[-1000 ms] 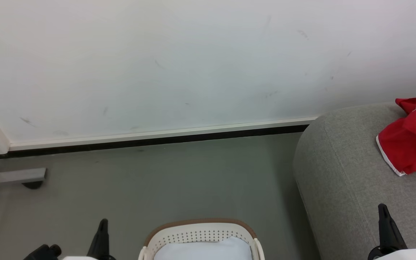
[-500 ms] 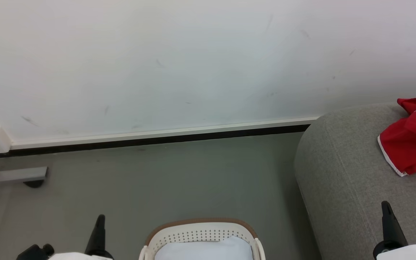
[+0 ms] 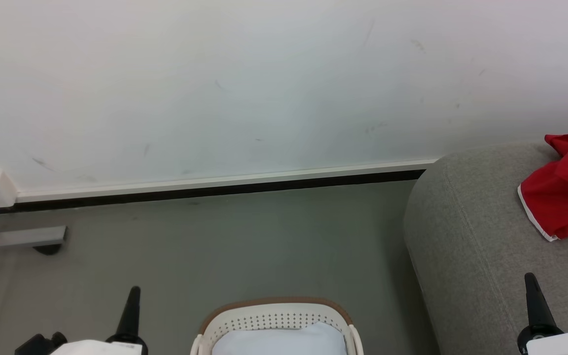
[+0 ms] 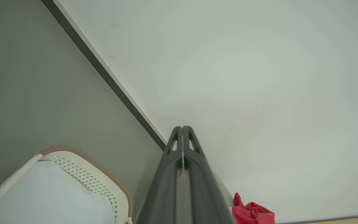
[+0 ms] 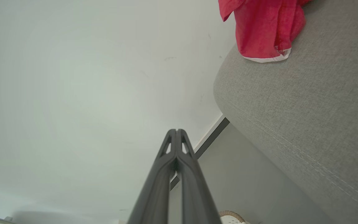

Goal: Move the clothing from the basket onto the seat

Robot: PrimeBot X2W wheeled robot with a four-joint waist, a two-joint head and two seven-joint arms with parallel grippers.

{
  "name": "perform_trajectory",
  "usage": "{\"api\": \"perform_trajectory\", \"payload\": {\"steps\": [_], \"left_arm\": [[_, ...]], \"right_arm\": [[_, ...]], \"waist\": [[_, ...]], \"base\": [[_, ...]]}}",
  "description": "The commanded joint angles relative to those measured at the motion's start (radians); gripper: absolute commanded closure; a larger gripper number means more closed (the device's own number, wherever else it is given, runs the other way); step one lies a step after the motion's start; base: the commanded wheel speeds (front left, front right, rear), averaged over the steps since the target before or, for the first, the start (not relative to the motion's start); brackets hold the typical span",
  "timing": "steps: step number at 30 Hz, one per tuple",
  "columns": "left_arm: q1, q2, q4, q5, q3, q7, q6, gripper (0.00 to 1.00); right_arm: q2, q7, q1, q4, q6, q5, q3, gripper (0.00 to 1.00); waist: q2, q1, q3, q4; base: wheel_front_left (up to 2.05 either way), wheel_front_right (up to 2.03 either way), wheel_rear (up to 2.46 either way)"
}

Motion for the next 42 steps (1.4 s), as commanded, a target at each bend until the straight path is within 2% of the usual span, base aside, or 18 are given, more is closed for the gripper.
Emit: {"api": "perform_trajectory", "payload": {"steps": [1, 42], "left_arm": [[-0.019, 0.004, -0.011, -0.018, 0.005, 0.004, -0.006, 1.00], [-0.045, 0.000, -0.019, -0.368, 0.057, 0.098, -0.040, 1.00]], "right_arm": [[-0.001, 0.004, -0.022, -0.013, -0.001, 0.022, -0.005, 1.00], [0.010, 0.098, -0.031, -0.031, -0.002, 0.390, -0.039, 1.00]], "waist": [[0.0000, 0.0000, 0.000, 0.000], [0.0000, 0.0000, 0.006, 0.013]], "base": [[0.00, 0.00, 0.00], [0.00, 0.00, 0.00]]}}
